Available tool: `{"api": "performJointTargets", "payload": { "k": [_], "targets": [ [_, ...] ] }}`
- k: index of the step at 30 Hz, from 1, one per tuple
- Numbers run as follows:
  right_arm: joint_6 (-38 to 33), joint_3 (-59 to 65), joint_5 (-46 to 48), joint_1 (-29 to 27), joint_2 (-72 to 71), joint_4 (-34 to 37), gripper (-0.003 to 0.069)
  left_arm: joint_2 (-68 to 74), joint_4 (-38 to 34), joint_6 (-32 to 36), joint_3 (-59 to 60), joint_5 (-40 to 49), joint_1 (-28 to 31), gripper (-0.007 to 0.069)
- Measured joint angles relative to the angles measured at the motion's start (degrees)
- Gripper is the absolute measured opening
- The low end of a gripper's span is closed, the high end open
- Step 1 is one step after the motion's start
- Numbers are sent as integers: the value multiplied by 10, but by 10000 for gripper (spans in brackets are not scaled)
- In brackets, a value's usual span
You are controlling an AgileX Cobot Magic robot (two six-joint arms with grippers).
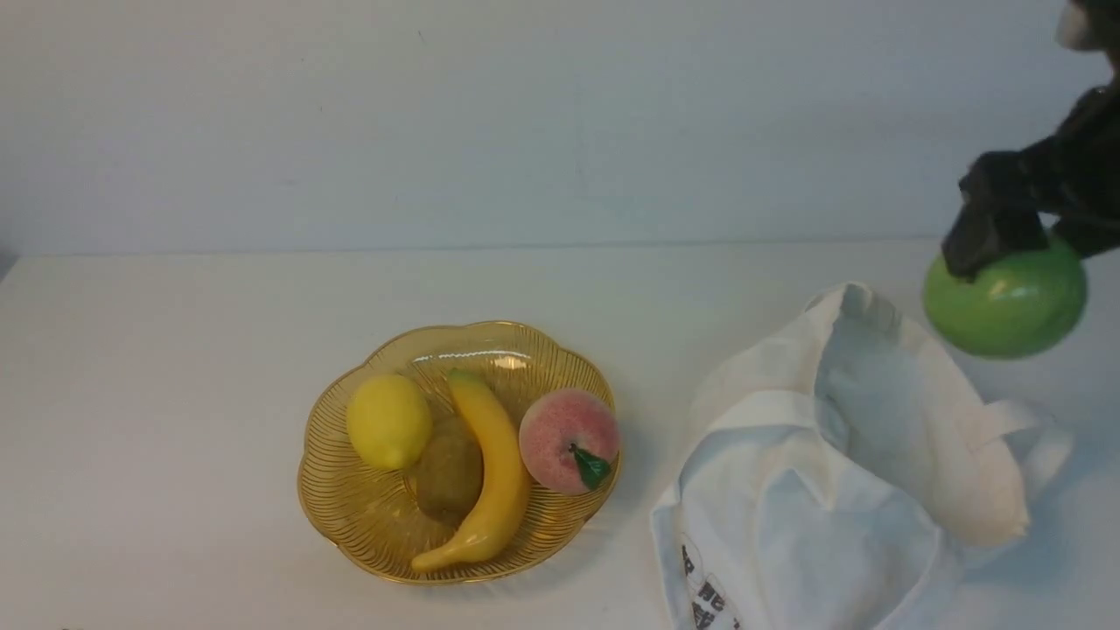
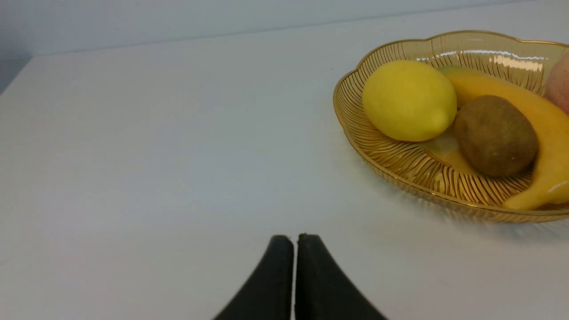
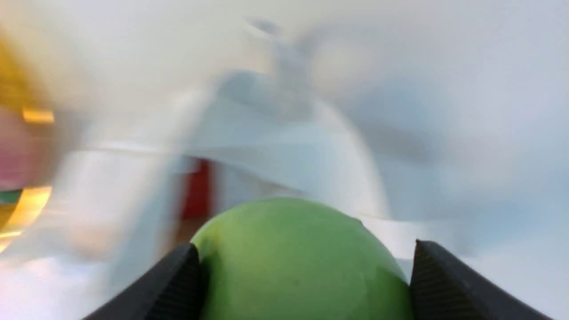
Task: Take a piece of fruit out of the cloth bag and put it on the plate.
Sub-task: Use the right arm to put the apple into the empty plate on the left
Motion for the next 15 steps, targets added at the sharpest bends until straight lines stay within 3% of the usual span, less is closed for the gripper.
{"api": "performJointTargets", "payload": {
  "k": [2,5,10,15],
  "targets": [
    [-42,-2,-23,50,4,88,547,0,0,0,0,0,0,-8],
    [-74,-2,-71,121,45,155,547,0,0,0,0,0,0,-8],
    [-88,-2,-180,222,145,187,547,0,0,0,0,0,0,-8],
    [-93,-44,-264,277,234,177,547,0,0,0,0,0,0,-8]
  ]
}}
